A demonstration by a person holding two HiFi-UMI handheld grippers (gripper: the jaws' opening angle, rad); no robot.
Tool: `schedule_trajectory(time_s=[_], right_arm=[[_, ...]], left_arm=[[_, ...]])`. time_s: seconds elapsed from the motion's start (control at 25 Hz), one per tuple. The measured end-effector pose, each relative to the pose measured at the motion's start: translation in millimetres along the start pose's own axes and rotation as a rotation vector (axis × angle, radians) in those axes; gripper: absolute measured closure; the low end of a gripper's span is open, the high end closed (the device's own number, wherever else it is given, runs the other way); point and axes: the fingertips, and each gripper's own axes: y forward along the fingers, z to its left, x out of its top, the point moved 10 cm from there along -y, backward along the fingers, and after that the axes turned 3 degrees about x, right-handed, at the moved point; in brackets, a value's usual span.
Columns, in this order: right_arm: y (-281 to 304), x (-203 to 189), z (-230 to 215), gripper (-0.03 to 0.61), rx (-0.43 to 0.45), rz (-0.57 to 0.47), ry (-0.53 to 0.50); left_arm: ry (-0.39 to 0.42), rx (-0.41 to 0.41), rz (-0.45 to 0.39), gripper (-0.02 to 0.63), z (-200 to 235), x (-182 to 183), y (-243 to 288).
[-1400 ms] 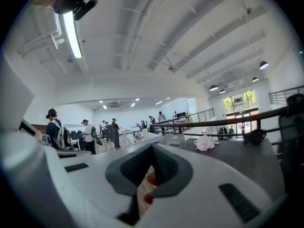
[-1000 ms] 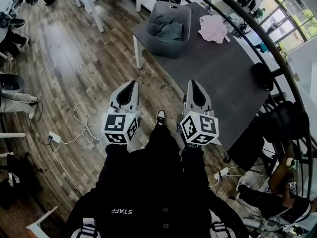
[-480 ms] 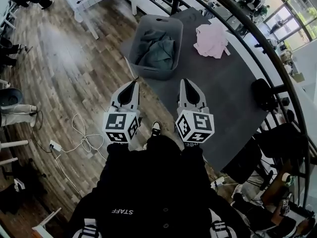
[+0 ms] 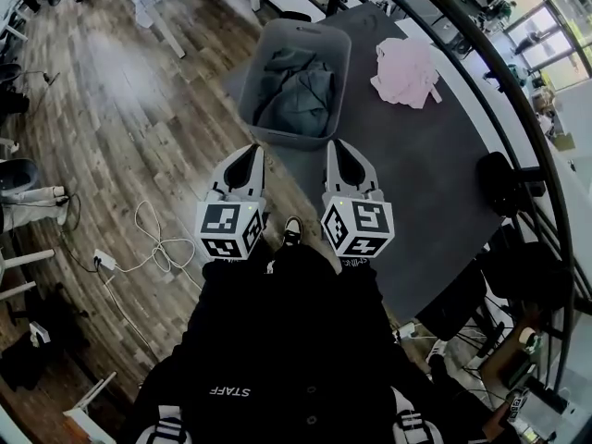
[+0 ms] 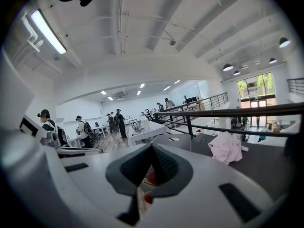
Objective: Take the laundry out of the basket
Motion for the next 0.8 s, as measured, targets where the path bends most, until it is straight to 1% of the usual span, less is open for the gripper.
schedule_trajectory(time_s=[0.12, 0.28, 0.56, 0.68, 0.8], right_arm=[[19, -3, 8, 0.563, -0.001, 0.027, -0.003], [46, -10, 16, 0.563, -0.028, 0.077, -0.012], [110, -18, 8, 0.563, -0.067, 0.162, 0.004], [141, -20, 9, 0.563, -0.073, 0.194, -0.002], [172, -21, 4, 0.563, -0.073, 0.229, 0.015]], left_arm=[[-0.013, -0.012, 0.012, 0.614, 14, -1, 9], [-0.041, -0.038, 0.039, 0.614, 36, -6, 26], [-0.057, -0.058, 0.077, 0.614, 73, -6, 64], [-0.057, -0.058, 0.099, 0.614, 88, -6, 83], [-0.061, -0.06, 0.124, 0.614, 101, -5, 107]])
